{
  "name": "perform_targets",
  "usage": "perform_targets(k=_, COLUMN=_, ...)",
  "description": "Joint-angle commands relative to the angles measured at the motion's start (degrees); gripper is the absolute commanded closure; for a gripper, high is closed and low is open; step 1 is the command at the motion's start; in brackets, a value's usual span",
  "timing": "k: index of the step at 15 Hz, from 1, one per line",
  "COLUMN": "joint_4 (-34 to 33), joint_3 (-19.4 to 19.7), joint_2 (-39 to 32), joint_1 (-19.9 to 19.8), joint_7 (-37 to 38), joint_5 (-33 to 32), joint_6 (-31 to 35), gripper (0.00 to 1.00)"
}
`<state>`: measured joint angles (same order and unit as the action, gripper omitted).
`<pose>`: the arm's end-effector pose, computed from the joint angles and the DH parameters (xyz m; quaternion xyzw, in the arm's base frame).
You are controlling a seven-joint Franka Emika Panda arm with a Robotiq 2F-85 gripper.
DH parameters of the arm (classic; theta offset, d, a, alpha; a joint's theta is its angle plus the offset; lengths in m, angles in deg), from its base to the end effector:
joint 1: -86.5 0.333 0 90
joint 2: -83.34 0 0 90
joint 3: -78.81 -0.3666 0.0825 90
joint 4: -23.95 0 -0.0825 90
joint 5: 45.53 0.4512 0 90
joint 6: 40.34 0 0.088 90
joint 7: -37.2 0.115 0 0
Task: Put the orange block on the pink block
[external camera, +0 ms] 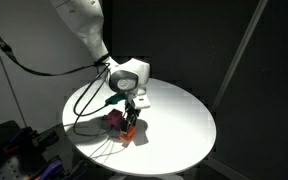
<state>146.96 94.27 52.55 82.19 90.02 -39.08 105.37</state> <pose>0.5685 -0.2125 0.1228 0.7832 -0.6178 -0.0443 0.0554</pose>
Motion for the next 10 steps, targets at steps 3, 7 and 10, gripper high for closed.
perform_targets(k=3, joint_4=0.07, joint_3=0.06, joint_2=0.07, joint_1=0.01, joint_7=0.49, joint_5=0.71, joint_6=-0.78, gripper=0.00)
perform_targets(k=7, joint_4=0.13, joint_3=-0.01, joint_2=-0.12, joint_1=-0.06, joint_7=0.30, joint_5=0.79, joint_6=-0.35, gripper=0.25)
perform_targets(k=10, joint_4=0.03, joint_3=-0.02, joint_2=-0.32, joint_1=-0.08, joint_7=0.34, joint_5=0.83, joint_6=-0.06, gripper=0.39)
